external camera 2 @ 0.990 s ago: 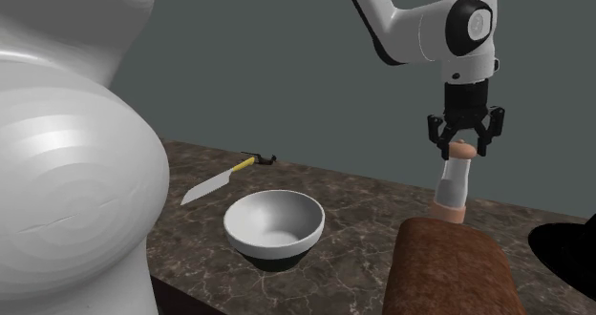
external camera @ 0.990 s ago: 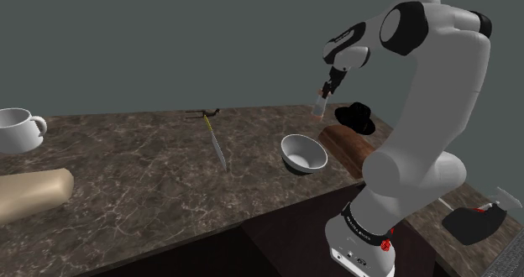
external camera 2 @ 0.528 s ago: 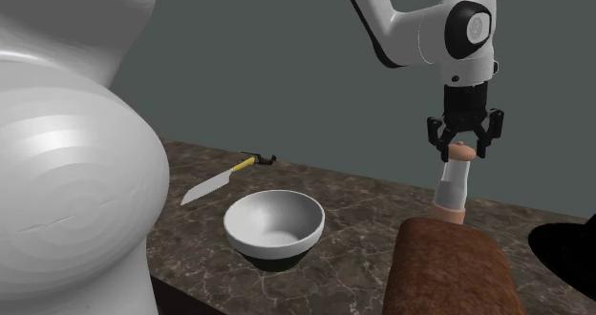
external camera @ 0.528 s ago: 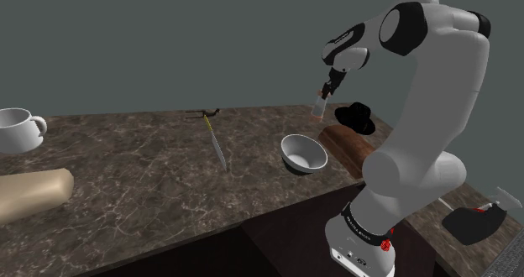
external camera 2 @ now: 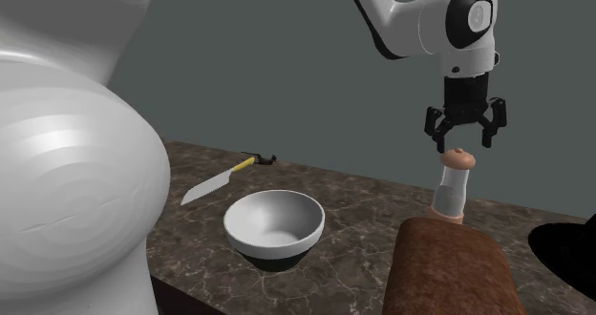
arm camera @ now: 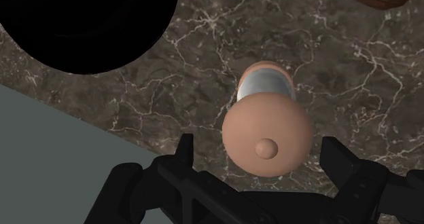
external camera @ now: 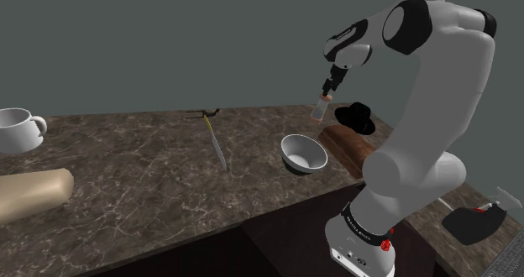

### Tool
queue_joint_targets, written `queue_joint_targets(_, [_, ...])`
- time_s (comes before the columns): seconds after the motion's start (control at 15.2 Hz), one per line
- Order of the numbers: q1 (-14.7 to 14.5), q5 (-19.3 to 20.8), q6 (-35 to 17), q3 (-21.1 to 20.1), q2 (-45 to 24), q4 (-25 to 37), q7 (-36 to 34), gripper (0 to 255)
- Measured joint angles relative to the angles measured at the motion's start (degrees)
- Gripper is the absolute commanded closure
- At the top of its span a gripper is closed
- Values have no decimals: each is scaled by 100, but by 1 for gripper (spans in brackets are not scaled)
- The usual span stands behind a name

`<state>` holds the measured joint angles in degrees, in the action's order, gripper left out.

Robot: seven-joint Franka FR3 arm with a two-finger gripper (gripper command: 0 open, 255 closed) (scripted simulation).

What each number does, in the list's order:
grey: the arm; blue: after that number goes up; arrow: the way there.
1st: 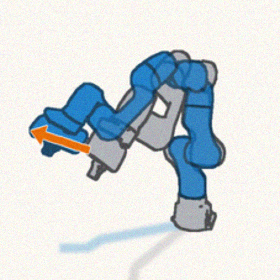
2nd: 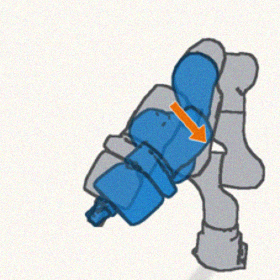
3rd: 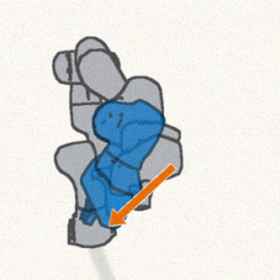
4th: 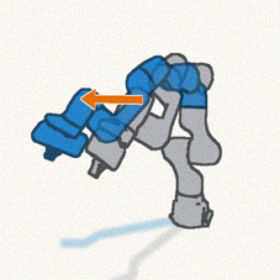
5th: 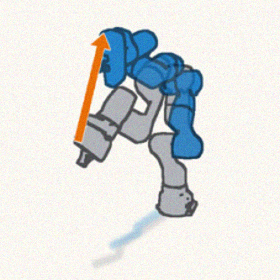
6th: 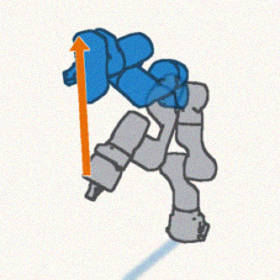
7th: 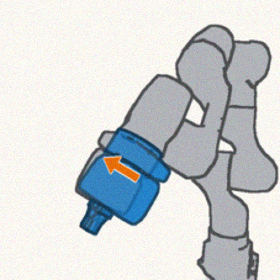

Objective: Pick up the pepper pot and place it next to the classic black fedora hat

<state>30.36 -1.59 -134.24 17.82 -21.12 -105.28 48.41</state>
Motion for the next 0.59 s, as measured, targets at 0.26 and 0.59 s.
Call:
queue_joint_targets(0.26, [-67,99,337,35,279,70,-67,0])
queue_joint_targets(0.59, [-74,109,365,37,301,71,-76,0])
